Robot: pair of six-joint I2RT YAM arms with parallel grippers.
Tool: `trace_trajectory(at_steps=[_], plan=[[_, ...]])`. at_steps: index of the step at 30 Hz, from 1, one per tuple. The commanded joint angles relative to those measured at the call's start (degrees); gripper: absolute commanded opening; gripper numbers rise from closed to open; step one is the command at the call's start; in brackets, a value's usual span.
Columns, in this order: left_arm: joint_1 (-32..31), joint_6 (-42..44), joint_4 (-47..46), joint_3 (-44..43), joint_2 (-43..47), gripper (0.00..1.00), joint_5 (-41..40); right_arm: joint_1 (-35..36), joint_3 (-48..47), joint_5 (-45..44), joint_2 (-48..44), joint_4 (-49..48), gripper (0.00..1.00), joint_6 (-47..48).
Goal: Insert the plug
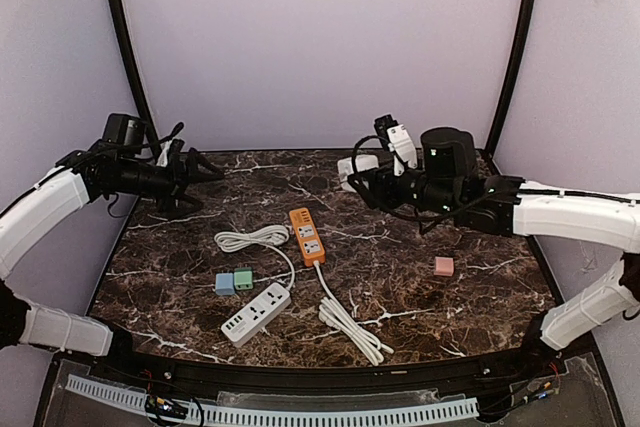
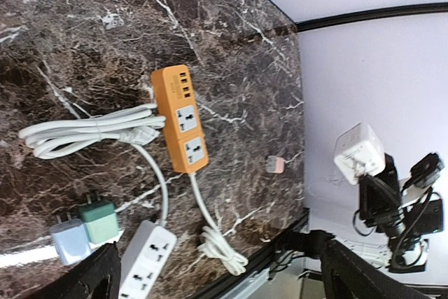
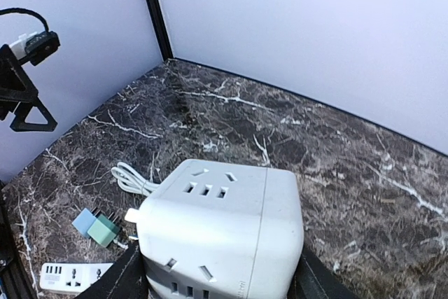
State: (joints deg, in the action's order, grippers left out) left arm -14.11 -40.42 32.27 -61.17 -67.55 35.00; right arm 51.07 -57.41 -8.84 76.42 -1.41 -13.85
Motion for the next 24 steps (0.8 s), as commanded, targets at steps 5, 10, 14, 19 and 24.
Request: trace_trajectory(at_steps=[5,10,14,19,24], plan=[[-0.7,-25.2,-17.8,-0.1,-0.6,1.0,8.7,3.7,-4.0,-5.0,4.4,-22.3,0.38,11.5],[-3.2,-33.8,-25.3,-1.5,-1.6,1.0,8.2,5.5,-6.9,-9.1,8.2,-29.8,0.38,15.5],[-5.8,-42.0,-33.6,-1.0,-1.9,1.0,5.6,6.8,-10.0,-12.0,11.3,-34.0,0.38,16.0],[-8.2,-48.1,-41.9,-2.0,-4.1,1.0,3.5,9.3,-13.0,-16.9,13.8,-35.6,0.38,16.1],[-11.2,-50.1,-44.8,-4.7,-7.0,1.0,2.0,12.5,-16.5,-23.0,16.5,-34.3,0.38,16.3]])
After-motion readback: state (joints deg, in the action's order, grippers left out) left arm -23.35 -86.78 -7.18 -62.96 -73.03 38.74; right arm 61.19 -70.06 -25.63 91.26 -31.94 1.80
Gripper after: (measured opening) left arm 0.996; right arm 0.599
